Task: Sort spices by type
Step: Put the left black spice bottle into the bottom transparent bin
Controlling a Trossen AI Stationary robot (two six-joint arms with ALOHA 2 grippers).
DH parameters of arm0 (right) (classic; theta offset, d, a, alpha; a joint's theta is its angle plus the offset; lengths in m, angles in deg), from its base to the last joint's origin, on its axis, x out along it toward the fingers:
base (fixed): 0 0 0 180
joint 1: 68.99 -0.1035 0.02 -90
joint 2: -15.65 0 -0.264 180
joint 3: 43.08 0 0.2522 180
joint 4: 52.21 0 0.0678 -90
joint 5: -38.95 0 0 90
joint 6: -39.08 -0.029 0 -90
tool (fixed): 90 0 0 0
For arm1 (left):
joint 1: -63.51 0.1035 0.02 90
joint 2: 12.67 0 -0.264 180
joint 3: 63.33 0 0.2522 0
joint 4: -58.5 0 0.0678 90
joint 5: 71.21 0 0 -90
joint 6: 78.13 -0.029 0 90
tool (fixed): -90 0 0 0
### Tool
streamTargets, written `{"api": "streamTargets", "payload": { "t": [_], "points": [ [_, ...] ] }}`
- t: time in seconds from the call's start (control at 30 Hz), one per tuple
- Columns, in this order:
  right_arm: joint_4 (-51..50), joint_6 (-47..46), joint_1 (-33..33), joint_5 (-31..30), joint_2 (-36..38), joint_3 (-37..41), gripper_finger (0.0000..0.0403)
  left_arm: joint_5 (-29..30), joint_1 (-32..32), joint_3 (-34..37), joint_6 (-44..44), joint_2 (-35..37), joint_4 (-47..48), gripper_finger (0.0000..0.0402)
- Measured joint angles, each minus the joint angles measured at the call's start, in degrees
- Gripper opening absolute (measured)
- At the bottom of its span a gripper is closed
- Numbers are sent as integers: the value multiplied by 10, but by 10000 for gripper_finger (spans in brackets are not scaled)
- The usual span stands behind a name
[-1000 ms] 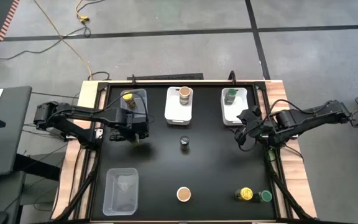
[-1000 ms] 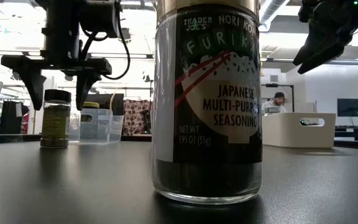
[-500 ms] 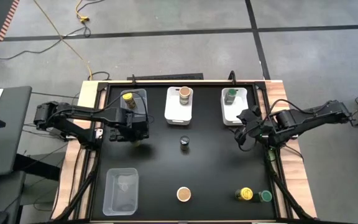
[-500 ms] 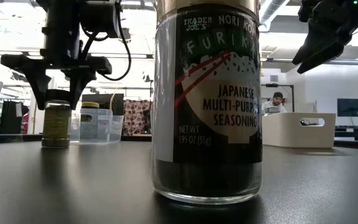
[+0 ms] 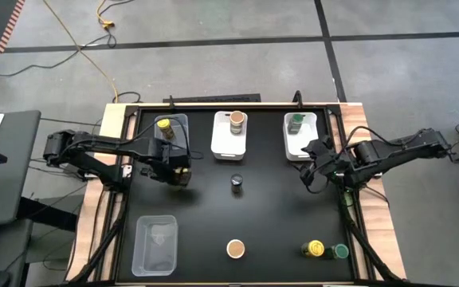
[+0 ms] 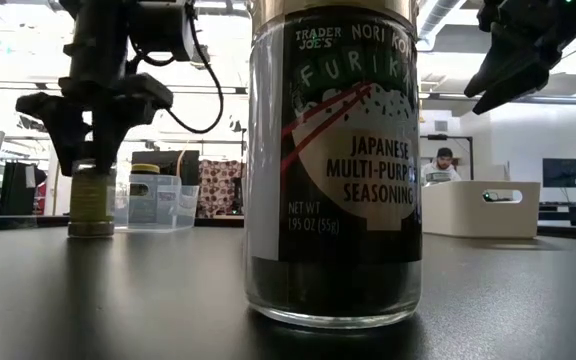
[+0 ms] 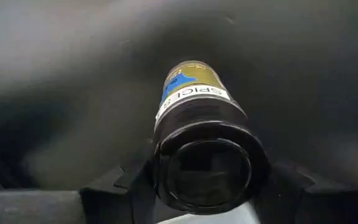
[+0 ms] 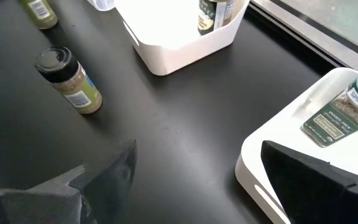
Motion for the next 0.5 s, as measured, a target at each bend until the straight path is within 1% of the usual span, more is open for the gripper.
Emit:
{"api": "streamTargets", "payload": {
  "t": [0.1,0.2,0.33,0.4,0.5],
  "points": [
    [0,0,0,0,0,0,372,-18,0,0,-139,0,0,196],
    [0,0,0,0,0,0,372,-22,0,0,-280,0,0,196],
    [1,0,0,0,0,0,372,-43,0,0,-485,0,0,197],
    [4,0,0,0,0,0,372,-44,-1,0,-561,0,0,198],
    [15,0,0,0,0,0,372,-40,-1,0,-648,0,0,198]
  ]
}}
